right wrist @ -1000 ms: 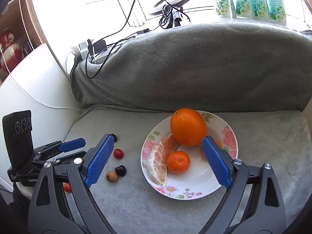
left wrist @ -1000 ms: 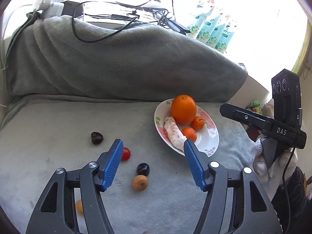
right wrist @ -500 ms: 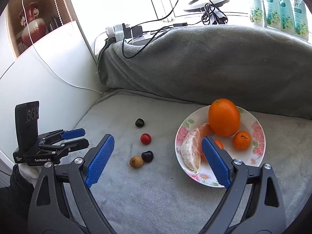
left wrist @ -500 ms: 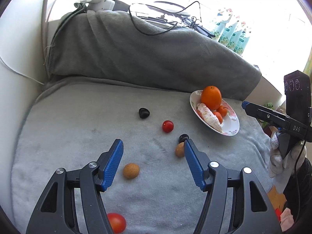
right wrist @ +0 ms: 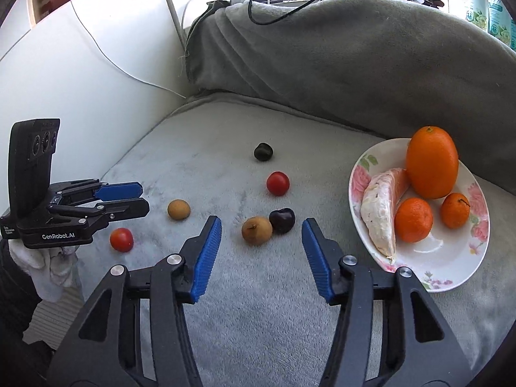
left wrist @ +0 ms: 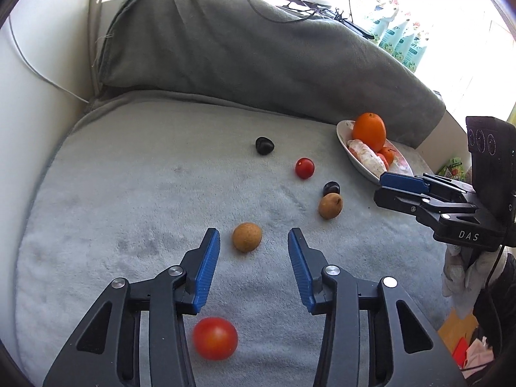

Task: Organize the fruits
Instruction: 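Close the left tool on a tan round fruit while the right tool grasps a brown kiwi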

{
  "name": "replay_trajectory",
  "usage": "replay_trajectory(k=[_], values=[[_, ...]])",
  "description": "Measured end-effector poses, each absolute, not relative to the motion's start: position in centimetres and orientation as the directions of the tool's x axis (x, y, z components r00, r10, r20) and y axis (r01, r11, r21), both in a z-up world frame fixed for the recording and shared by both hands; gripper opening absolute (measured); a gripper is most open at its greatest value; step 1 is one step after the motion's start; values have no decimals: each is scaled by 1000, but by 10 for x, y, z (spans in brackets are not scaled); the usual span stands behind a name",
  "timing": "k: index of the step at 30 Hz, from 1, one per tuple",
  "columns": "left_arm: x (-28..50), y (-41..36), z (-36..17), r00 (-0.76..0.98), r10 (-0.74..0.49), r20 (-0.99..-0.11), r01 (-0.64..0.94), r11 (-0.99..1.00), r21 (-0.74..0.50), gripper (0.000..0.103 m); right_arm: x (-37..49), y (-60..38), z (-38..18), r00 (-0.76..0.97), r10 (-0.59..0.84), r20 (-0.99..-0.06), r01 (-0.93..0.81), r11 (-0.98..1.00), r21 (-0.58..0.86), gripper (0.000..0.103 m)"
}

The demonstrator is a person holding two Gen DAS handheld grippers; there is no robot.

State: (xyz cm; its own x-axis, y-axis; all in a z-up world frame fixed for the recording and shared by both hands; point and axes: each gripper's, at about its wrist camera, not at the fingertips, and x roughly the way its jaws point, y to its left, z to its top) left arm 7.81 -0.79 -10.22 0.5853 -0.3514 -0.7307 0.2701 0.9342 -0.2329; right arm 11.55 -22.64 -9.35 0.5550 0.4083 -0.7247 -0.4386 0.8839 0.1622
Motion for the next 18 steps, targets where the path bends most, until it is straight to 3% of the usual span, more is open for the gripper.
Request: replay_trajectory(k=[8, 18], values=[[84, -21, -112, 600, -249, -760, 283, 955, -90, 38, 118, -203, -114, 550, 350, -758, -458, 886, 77, 45], [95, -24, -124, 546, -271, -792, 311, 944, -109, 38, 131, -189, -131, 540, 305, -784, -451, 892, 36, 40]])
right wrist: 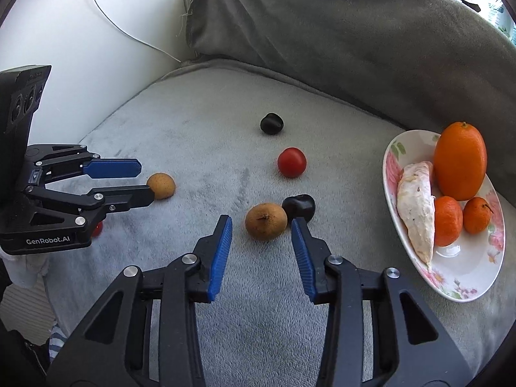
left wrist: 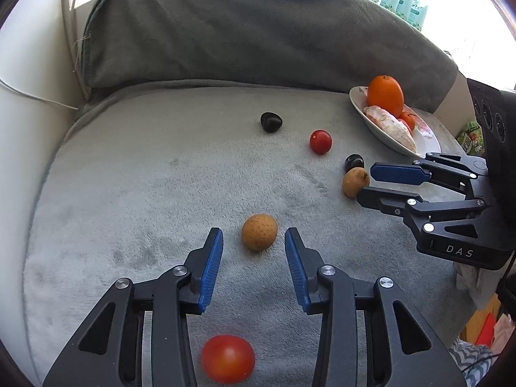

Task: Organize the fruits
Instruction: 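Close the left tool on a tan round fruit while the right tool grasps a brown kiwi, then carry both held brown fruits over the plate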

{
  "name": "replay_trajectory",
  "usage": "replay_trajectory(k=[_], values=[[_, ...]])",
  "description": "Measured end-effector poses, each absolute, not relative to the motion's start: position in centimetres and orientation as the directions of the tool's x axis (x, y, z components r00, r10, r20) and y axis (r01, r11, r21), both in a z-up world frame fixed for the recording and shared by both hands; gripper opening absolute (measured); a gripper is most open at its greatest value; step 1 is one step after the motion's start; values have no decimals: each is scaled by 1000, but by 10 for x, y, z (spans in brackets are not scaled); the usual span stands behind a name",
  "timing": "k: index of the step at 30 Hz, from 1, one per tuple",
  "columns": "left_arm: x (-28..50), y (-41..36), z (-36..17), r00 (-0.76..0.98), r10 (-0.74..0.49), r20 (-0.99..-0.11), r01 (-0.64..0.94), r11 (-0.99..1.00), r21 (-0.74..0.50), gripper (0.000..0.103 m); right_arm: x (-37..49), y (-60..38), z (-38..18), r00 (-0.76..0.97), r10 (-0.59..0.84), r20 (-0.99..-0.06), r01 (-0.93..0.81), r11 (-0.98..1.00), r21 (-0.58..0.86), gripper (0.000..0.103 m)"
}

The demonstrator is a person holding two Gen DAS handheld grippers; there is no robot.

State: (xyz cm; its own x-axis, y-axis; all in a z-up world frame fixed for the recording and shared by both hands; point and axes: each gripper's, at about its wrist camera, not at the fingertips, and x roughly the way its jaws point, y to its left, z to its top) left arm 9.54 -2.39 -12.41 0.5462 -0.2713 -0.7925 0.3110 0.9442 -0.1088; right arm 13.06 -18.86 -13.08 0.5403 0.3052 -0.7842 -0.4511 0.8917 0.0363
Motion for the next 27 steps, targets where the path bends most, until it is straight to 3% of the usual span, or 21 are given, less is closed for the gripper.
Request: replay_trajectory(k=[15, 27], values=[[105, -27, -138, 511, -292, -809, 319, 938, -137, 38, 138, -177, -138, 546, 256, -798, -440, 898, -13, 31], [113, -30, -139, 506, -295, -810, 324, 936, -139, 24, 136, -179, -139, 548, 264, -794, -445, 895, -9, 30]])
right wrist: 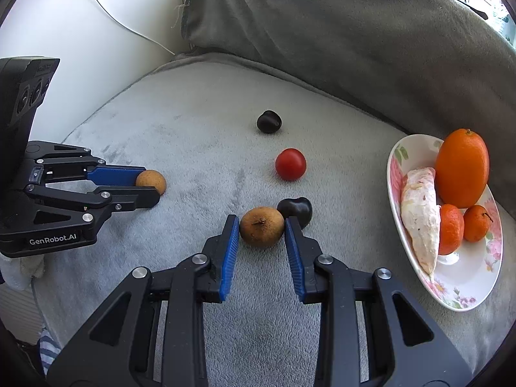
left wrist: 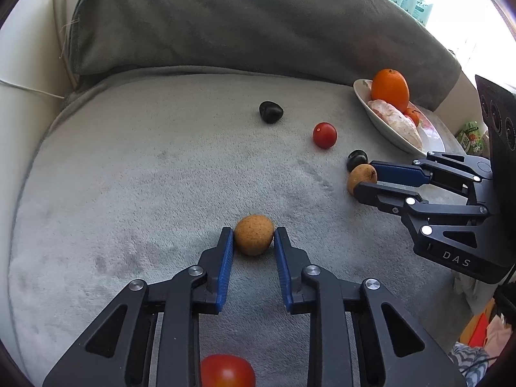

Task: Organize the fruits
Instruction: 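Carry both held brown fruits over the plate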

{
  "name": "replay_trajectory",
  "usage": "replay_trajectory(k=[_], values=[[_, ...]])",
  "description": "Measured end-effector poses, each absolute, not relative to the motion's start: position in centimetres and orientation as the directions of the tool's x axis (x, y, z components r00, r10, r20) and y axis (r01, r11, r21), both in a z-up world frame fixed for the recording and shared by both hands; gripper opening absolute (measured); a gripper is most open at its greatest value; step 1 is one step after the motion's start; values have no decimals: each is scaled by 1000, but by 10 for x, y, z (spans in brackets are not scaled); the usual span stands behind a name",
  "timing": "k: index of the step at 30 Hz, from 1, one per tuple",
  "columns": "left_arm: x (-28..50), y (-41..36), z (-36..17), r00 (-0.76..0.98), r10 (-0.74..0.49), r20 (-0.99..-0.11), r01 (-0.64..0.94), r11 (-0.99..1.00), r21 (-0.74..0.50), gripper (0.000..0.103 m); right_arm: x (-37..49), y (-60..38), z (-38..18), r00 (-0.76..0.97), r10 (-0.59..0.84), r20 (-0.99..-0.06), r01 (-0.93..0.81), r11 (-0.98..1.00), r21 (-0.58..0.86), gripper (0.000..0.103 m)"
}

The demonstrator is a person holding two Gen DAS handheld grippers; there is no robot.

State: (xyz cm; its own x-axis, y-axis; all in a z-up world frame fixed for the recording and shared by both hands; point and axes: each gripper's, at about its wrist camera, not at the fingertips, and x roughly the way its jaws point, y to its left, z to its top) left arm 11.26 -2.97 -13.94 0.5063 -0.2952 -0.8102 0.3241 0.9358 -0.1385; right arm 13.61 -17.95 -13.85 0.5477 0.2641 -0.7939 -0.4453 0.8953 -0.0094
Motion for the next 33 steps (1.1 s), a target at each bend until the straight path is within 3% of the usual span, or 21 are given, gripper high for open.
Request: replay_trajectory(k=[20, 33], values=[[106, -33, -116, 542, -348, -765, 331, 925, -186, 24, 119, -207, -115, 581, 307, -754, -424, 904, 41, 30], [109, -85, -93, 548, -427, -720, 417, 885, -208, 24, 100, -269, -97, 641, 275, -716, -325, 943, 72, 30]])
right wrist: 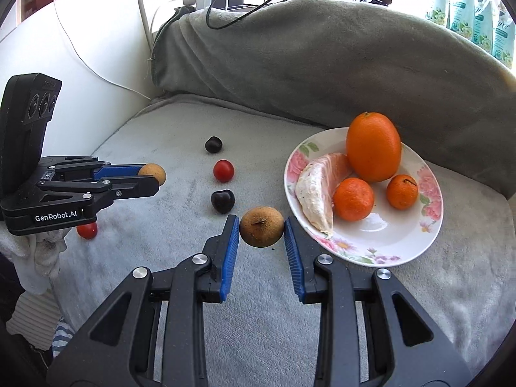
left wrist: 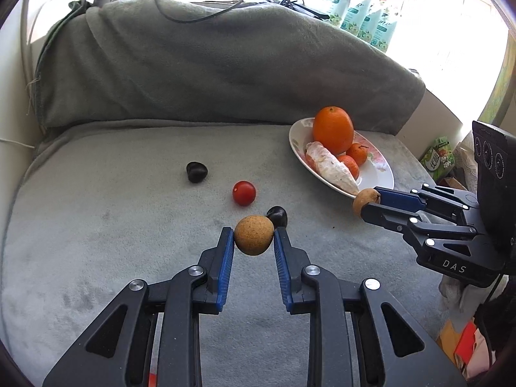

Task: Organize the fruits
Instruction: 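Carry both held brown fruits over the plate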

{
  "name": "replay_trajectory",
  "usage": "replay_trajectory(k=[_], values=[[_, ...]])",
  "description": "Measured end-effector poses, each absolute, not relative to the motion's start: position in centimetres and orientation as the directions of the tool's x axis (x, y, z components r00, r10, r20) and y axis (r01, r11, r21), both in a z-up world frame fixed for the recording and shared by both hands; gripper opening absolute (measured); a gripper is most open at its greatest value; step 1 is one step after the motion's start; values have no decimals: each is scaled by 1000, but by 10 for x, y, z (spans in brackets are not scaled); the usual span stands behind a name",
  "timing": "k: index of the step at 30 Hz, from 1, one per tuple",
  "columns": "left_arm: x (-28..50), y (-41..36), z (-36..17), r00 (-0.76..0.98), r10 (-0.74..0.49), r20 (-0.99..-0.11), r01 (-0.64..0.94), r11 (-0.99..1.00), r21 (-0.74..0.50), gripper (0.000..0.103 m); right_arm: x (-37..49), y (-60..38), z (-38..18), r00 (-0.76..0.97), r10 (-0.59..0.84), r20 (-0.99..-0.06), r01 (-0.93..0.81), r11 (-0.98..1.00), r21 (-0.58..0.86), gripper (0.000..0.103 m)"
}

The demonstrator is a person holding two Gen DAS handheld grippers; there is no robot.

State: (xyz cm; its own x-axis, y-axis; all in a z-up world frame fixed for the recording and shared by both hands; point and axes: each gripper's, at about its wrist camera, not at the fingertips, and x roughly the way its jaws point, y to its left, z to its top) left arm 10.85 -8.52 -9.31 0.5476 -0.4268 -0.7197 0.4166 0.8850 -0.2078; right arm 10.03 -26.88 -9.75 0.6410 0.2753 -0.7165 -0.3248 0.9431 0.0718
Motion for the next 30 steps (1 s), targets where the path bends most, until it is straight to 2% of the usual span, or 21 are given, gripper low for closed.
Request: replay_trajectory(k=[13, 30], values=[[111, -151, -82, 509, -502, -699, 519, 827, -216, 24, 106, -335, -82, 684, 202, -701, -230, 972, 55, 30], [120, -216, -81, 465, -531, -708, 594, 781, -195, 24, 139, -391, -94, 670, 185, -719, -155, 982, 108, 30]])
